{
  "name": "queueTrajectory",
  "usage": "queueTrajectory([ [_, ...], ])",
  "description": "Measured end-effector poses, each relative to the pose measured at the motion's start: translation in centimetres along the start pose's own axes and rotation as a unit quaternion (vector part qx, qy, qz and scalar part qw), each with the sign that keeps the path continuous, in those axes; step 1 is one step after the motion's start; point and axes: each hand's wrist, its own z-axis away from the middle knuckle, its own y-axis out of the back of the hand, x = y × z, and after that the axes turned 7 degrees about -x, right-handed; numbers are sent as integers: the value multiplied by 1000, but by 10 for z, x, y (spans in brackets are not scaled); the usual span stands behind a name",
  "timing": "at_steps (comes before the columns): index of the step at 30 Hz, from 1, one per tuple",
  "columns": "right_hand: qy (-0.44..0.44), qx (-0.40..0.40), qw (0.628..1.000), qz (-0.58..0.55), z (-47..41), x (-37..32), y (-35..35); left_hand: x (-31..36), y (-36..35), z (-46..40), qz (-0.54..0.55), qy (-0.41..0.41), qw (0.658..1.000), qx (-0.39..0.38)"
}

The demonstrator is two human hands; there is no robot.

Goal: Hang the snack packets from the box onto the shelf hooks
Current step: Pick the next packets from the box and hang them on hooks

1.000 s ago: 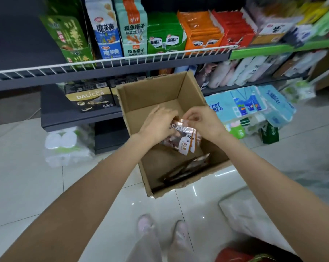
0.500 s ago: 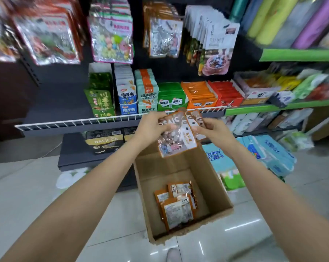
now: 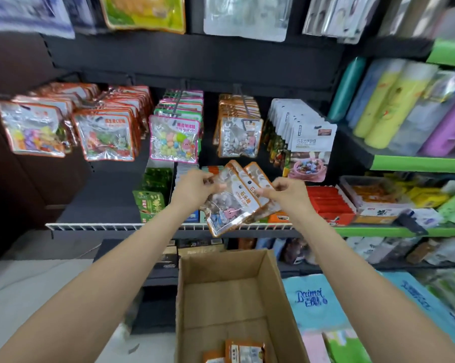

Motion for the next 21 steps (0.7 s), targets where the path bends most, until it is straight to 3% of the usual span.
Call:
queueTrajectory([
  [3, 5, -11, 1000, -13, -14, -4, 5, 0, 4, -10, 15, -13, 998, 66],
  [6, 27, 28, 999, 9, -31, -2, 11, -3, 9, -19, 20, -20, 992, 122],
  [11, 91, 41, 989, 107, -54, -9, 7, -13, 22, -29, -24, -14, 988, 150],
  [21, 153, 67, 972, 165, -104, -30, -11, -16, 42, -46, -56, -31, 985, 159],
])
